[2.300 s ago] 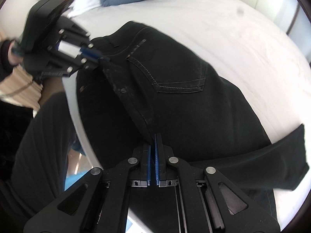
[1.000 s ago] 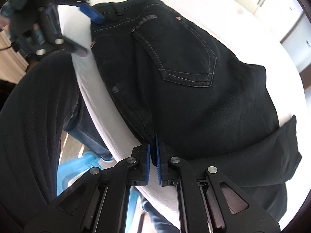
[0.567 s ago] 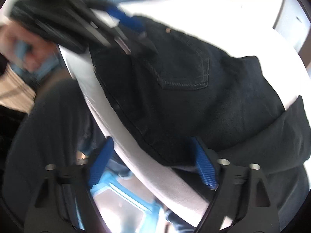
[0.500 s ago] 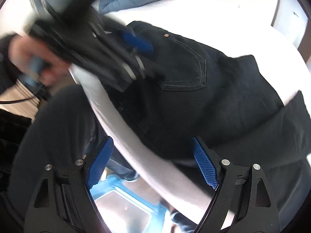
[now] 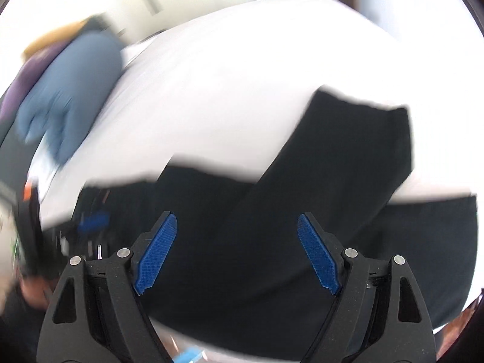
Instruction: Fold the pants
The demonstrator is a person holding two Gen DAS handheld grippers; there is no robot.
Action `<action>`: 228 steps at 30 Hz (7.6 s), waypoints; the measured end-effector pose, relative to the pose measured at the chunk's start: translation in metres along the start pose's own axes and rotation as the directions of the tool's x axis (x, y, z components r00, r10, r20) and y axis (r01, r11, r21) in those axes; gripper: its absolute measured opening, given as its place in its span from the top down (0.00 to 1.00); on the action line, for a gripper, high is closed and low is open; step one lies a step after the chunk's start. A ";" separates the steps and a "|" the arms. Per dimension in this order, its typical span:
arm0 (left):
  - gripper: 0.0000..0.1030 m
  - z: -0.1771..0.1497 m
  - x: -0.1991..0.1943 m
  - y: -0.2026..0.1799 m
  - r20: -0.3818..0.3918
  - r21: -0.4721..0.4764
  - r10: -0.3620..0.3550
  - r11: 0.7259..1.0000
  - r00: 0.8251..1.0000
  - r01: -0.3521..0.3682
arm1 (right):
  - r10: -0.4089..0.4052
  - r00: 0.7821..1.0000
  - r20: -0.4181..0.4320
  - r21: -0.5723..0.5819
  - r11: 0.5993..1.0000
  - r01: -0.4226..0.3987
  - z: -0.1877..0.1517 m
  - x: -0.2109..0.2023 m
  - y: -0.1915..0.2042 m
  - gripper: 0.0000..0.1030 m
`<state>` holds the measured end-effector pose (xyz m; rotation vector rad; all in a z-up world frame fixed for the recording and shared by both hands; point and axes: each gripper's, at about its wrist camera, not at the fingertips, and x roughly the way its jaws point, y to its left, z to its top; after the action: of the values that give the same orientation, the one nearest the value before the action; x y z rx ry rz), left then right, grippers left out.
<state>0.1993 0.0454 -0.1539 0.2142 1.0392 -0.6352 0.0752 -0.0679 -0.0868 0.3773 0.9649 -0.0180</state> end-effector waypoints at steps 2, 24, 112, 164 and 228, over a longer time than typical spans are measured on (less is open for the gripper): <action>0.45 0.003 0.031 0.000 -0.079 -0.007 0.003 1.000 0.997 -0.004 | -0.098 0.995 0.004 0.027 0.995 0.097 0.033 0.013 -0.014 0.20; 0.36 0.002 0.046 0.004 -0.001 -0.070 -0.062 0.996 0.998 0.062 | -0.347 0.906 -0.241 0.082 0.923 0.375 0.131 0.172 -0.079 0.74; 0.21 0.029 0.082 -0.033 -0.112 -0.121 0.065 0.990 0.992 -0.078 | 0.066 0.922 0.381 0.833 0.409 -0.373 -0.186 -0.090 -0.314 0.35; 0.19 0.005 0.067 -0.025 -0.022 -0.131 0.037 0.991 0.999 -0.040 | -0.003 0.957 0.291 0.877 0.400 -0.266 -0.218 -0.093 -0.345 0.82; 0.31 -0.011 0.066 -0.020 0.077 -0.286 0.034 0.958 0.996 -0.011 | 0.328 0.923 0.202 0.632 0.676 -0.379 -0.112 0.072 -0.249 1.00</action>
<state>0.2026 0.0093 -0.2130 -0.0527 1.0352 -0.4624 -0.0182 -0.2539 -0.2778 1.2254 0.7710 -0.0207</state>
